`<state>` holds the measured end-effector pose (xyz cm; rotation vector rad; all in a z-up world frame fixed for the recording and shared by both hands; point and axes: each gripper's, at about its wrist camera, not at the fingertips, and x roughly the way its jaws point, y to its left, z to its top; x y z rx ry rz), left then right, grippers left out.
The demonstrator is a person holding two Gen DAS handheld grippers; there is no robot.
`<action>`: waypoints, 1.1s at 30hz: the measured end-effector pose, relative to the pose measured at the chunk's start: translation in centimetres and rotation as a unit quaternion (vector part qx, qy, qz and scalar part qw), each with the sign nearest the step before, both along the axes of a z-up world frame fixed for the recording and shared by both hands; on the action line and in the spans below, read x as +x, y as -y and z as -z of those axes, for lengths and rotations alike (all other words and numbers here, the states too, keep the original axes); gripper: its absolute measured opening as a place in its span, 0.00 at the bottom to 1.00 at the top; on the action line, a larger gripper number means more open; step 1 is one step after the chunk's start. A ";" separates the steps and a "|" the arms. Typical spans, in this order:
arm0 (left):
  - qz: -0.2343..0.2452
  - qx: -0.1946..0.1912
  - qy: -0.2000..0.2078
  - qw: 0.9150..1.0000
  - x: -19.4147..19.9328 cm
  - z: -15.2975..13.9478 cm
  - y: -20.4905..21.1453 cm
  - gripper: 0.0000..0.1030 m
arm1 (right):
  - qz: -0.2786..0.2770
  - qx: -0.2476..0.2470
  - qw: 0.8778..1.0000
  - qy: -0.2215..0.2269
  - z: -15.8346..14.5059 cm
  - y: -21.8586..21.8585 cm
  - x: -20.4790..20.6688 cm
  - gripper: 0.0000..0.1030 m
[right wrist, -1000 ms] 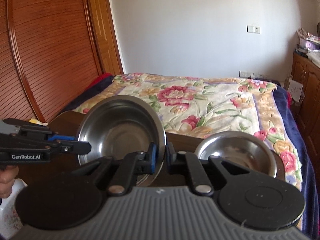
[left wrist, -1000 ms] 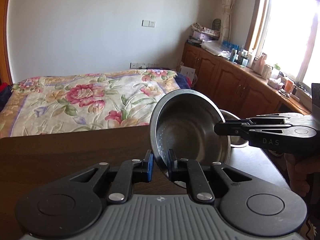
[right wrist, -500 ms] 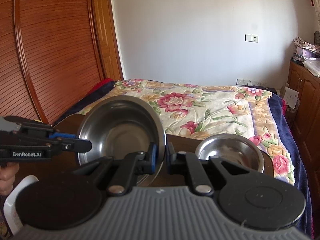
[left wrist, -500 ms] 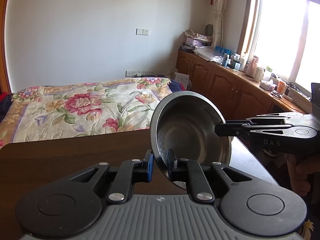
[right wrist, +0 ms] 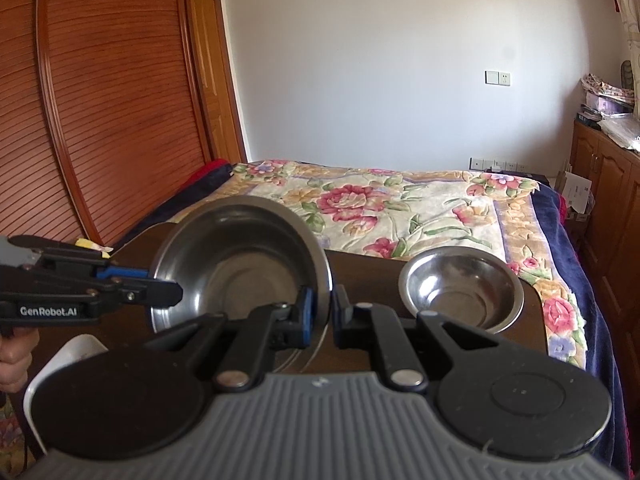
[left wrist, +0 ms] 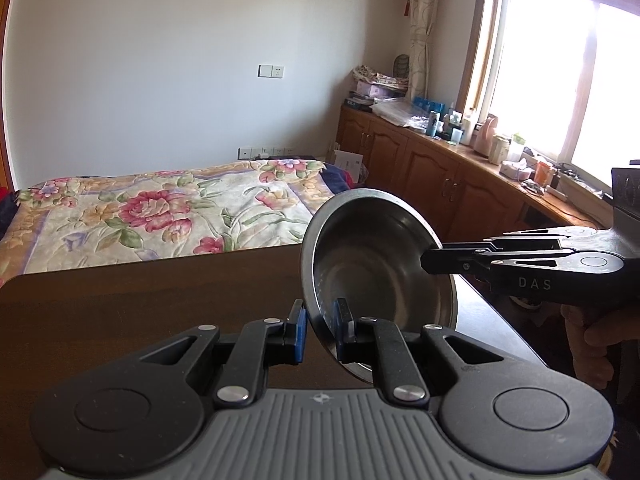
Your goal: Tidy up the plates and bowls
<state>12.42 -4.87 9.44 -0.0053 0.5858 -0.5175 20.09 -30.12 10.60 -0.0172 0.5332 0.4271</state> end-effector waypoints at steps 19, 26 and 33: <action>0.024 -0.023 0.002 0.999 -5.1 0.8 0.2 0.14 | -0.002 -0.003 1.000 0.001 0.3 0.7 -5.1 0.12; 0.042 -0.024 -0.022 0.999 -6.6 2.6 0.5 0.14 | 0.001 -0.008 1.000 -0.011 1.4 1.4 -6.9 0.12; 0.055 -0.007 -0.049 0.997 -6.9 4.6 1.1 0.14 | 0.006 -0.019 0.999 -0.028 3.0 1.5 -7.7 0.12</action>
